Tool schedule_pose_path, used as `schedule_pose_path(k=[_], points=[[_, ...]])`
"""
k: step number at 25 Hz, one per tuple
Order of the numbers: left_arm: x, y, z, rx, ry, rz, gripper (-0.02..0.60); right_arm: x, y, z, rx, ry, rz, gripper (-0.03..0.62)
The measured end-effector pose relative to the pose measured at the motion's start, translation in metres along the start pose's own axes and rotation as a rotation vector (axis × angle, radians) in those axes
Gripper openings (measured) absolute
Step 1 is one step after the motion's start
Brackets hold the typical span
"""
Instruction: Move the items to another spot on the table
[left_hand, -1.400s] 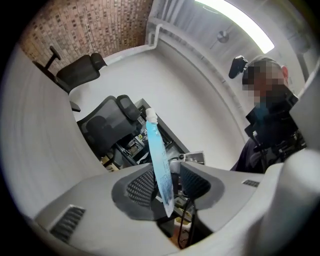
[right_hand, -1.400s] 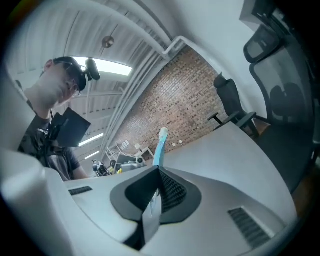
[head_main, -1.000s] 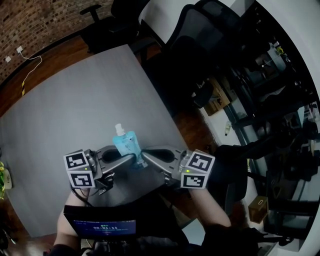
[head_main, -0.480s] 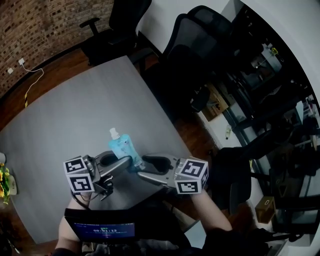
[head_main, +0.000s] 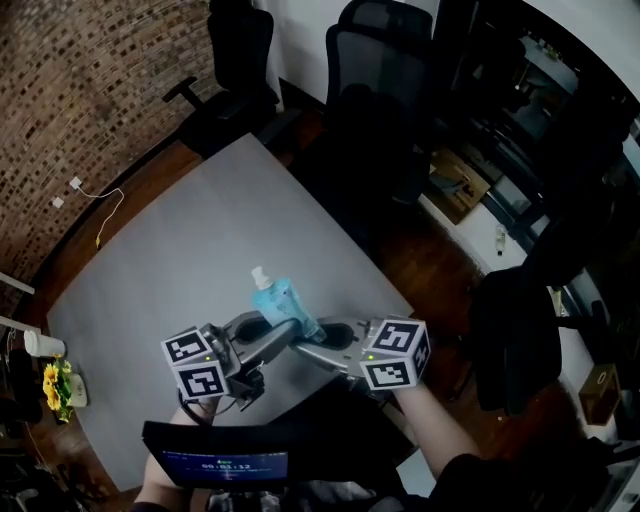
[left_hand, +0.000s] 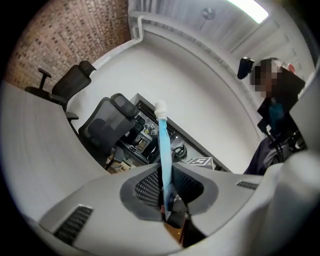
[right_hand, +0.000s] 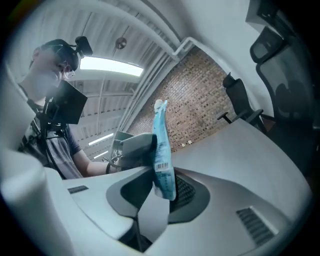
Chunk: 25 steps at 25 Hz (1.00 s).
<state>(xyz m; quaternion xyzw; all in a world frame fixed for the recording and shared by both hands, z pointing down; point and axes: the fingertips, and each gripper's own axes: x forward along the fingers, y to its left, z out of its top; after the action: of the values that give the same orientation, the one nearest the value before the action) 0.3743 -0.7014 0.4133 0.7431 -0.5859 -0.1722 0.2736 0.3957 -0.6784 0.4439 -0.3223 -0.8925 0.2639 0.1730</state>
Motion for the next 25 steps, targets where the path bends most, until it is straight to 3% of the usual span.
schedule_pose_path(k=[3, 8, 13, 20, 25], points=[[0.003, -0.017, -0.004, 0.031, 0.018, 0.036, 0.071, -0.012, 0.013, -0.002, 0.001, -0.022, 0.04, 0.06], [-0.007, -0.017, -0.01, -0.002, -0.033, 0.187, 0.153, -0.024, 0.02, -0.007, -0.037, 0.021, 0.064, 0.029], [-0.037, -0.022, -0.009, 0.01, -0.092, 0.282, 0.161, -0.016, 0.039, -0.014, 0.053, 0.012, 0.197, 0.026], [-0.111, -0.029, 0.001, 0.036, -0.176, 0.345, 0.141, 0.048, 0.085, -0.028, 0.04, 0.095, 0.347, 0.026], [-0.185, -0.024, -0.005, 0.027, -0.252, 0.379, 0.138, 0.106, 0.117, -0.044, -0.004, 0.184, 0.384, 0.026]])
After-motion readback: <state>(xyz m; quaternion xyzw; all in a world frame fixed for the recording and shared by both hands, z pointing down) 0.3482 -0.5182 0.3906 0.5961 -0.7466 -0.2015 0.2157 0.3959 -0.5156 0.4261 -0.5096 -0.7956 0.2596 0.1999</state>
